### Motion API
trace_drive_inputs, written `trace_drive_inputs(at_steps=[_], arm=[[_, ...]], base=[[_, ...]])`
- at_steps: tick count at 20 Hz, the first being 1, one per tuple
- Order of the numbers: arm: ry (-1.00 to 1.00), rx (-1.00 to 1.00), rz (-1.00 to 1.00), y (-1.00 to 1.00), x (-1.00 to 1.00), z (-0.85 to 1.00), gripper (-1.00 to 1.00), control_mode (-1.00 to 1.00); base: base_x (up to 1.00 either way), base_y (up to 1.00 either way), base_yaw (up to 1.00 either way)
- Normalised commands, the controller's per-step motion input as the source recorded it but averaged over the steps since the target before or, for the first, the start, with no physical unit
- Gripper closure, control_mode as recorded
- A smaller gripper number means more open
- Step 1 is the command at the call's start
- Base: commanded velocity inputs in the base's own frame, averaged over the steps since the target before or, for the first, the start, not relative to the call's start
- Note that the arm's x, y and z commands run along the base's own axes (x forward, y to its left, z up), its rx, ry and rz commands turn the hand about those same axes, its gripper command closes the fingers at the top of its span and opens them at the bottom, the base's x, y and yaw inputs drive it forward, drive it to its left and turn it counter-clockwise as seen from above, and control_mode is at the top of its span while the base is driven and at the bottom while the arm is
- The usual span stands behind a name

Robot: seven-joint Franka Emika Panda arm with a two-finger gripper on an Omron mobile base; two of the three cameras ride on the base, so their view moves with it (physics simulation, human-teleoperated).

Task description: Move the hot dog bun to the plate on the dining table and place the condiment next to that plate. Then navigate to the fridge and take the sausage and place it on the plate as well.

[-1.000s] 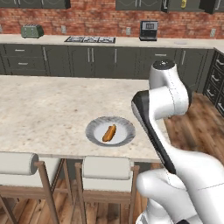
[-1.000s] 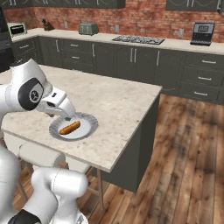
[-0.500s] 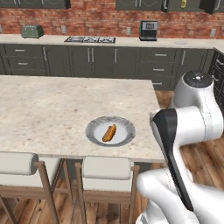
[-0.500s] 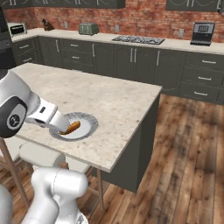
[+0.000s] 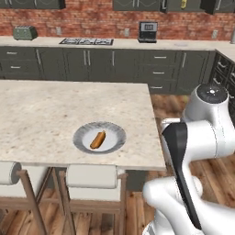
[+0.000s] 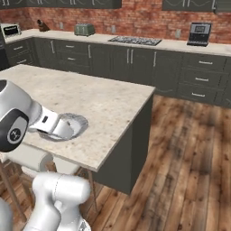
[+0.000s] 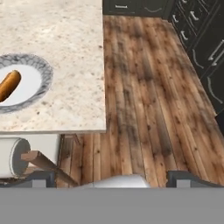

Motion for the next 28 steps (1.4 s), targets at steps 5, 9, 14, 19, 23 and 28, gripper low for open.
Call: trace_drive_inputs(at_steps=[5,9,14,19,23,28], arm=[[0.00,0.00,0.00,0.00,0.00,0.00,-1.00,1.00],[0.00,0.00,0.00,0.00,0.00,0.00,-1.00,1.00],[0.00,0.00,0.00,0.00,0.00,0.00,-1.00,1.00],[0.00,0.00,0.00,0.00,0.00,0.00,-1.00,1.00],[0.00,0.00,0.00,0.00,0.00,0.00,-1.00,1.00],[0.00,0.00,0.00,0.00,0.00,0.00,-1.00,1.00]], base=[[0.02,-1.00,-0.16],[0.31,-1.00,-0.12],[0.84,-1.00,-0.02],[1.00,-0.90,0.00],[1.00,-0.56,-0.09],[1.00,-0.12,-0.26]])
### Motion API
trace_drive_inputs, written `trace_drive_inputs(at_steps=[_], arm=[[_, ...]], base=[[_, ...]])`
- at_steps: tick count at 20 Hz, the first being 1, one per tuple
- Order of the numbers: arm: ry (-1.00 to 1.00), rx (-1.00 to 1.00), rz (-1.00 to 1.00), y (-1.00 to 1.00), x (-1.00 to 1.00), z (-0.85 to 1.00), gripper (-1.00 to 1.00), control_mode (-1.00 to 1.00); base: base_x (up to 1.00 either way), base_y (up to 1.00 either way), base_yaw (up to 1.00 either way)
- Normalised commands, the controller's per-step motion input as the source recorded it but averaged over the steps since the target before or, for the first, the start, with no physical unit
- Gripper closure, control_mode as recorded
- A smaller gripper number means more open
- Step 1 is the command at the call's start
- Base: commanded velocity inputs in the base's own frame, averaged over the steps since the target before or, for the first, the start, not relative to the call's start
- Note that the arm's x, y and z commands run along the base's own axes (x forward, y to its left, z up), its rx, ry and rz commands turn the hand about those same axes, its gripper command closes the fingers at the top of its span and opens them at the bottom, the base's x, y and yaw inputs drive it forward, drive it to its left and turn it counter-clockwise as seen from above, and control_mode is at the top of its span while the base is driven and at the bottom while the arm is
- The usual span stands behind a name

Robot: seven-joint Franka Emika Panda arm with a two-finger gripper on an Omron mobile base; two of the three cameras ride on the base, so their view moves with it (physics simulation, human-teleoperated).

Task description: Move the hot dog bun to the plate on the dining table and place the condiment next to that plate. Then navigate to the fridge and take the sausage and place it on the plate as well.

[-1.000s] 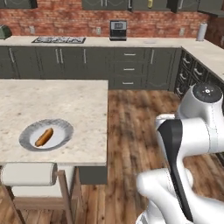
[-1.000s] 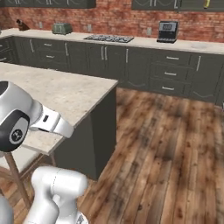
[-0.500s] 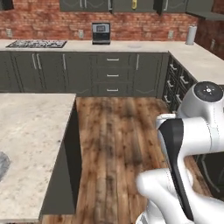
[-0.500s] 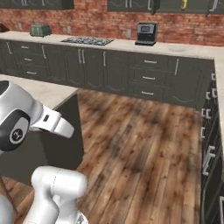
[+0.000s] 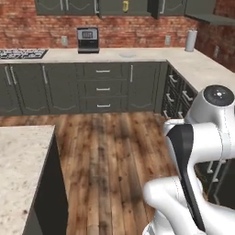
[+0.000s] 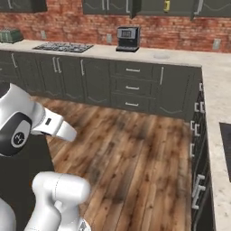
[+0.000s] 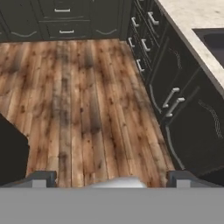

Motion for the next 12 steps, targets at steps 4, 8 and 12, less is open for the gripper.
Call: trace_drive_inputs(at_steps=[4,8,12], arm=[[0.00,0.00,0.00,0.00,0.00,0.00,-1.00,1.00],[0.00,0.00,0.00,0.00,0.00,0.00,-1.00,1.00],[0.00,0.00,0.00,0.00,0.00,0.00,-1.00,1.00]], base=[[1.00,0.01,-0.29],[1.00,0.01,-0.23],[1.00,0.00,-0.11]])
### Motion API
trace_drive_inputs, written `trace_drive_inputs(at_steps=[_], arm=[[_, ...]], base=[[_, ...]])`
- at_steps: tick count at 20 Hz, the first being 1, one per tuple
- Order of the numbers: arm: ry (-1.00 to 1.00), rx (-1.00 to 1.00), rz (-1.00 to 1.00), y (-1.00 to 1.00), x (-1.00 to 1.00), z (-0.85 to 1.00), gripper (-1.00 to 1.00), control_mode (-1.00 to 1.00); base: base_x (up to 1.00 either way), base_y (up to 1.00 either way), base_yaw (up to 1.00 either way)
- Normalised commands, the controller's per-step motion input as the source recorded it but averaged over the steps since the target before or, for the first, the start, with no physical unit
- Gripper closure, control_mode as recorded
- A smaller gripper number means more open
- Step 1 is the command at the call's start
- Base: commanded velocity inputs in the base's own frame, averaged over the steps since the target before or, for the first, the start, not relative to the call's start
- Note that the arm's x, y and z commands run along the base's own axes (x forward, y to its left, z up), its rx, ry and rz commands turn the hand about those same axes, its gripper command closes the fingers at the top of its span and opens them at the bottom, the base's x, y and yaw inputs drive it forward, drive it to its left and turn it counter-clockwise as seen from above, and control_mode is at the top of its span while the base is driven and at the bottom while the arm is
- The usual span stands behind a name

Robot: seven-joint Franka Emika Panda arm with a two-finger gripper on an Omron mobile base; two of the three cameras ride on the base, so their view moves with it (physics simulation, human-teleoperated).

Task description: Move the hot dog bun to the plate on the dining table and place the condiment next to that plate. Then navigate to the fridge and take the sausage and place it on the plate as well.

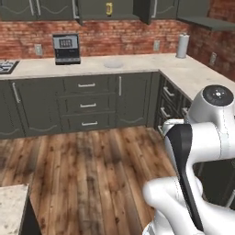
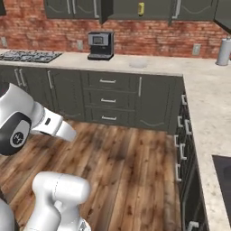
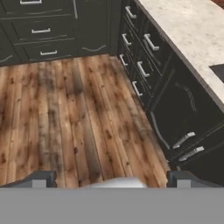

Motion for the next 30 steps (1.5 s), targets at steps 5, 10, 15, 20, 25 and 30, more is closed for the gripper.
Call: trace_drive_inputs(at_steps=[5,10,15,20,25,30], arm=[[0.00,0.00,0.00,0.00,0.00,0.00,-1.00,1.00],[0.00,0.00,0.00,0.00,0.00,0.00,-1.00,1.00],[0.00,0.00,0.00,0.00,0.00,0.00,-1.00,1.00],[0.00,0.00,0.00,0.00,0.00,0.00,-1.00,1.00],[0.00,0.00,0.00,0.00,0.00,0.00,-1.00,1.00],[0.00,0.00,0.00,0.00,0.00,0.00,-1.00,1.00]], base=[[1.00,0.00,-0.02],[1.00,0.00,0.00],[1.00,-0.06,0.00],[1.00,-0.11,0.00],[1.00,-0.12,0.00],[1.00,-0.21,0.01]])
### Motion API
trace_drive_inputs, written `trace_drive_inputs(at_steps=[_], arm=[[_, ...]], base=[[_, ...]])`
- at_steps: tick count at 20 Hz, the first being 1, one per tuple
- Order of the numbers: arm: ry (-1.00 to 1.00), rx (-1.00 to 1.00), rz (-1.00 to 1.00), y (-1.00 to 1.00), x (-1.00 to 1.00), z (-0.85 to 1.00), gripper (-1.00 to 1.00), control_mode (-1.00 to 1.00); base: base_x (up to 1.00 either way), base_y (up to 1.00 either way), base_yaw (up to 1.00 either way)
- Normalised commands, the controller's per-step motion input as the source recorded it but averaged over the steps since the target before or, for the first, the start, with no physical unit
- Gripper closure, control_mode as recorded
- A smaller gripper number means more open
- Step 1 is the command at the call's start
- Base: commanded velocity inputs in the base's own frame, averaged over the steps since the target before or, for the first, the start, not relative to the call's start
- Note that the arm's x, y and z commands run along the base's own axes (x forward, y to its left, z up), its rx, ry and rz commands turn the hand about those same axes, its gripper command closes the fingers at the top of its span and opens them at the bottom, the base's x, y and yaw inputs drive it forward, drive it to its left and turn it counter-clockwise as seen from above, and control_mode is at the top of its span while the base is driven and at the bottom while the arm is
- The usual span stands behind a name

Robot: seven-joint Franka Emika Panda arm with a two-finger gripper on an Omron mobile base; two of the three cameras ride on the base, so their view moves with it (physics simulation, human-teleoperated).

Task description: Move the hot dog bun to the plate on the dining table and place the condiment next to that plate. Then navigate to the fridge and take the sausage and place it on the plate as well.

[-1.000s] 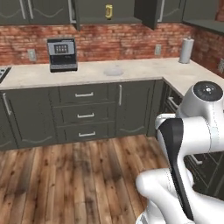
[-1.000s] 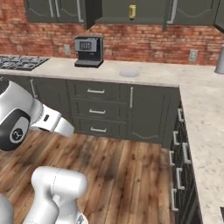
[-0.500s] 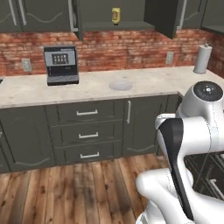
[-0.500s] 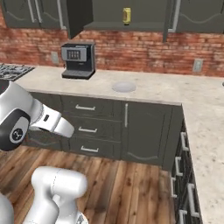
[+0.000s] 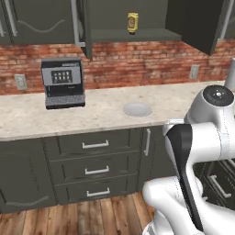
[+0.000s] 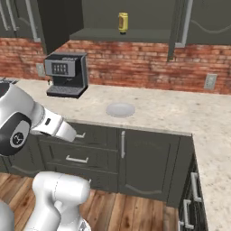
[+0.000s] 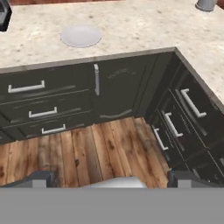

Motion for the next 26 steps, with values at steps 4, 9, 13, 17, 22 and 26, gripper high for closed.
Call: trace_drive_inputs(at_steps=[4,9,13,17,22,26], arm=[[0.00,0.00,0.00,0.00,0.00,0.00,-1.00,1.00],[0.00,0.00,0.00,0.00,0.00,0.00,-1.00,1.00],[0.00,0.00,0.00,0.00,0.00,0.00,-1.00,1.00],[0.00,0.00,0.00,0.00,0.00,0.00,-1.00,1.00],[-0.06,0.01,0.04,-0.07,0.28,0.15,-1.00,-1.00],[-0.24,0.00,0.11,-0.11,0.53,0.68,-1.00,-1.00]], base=[[1.00,-0.32,0.05],[1.00,-0.32,0.06],[1.00,-0.41,0.03],[1.00,-0.47,0.02],[0.56,-0.22,0.03],[0.00,0.00,0.00]])
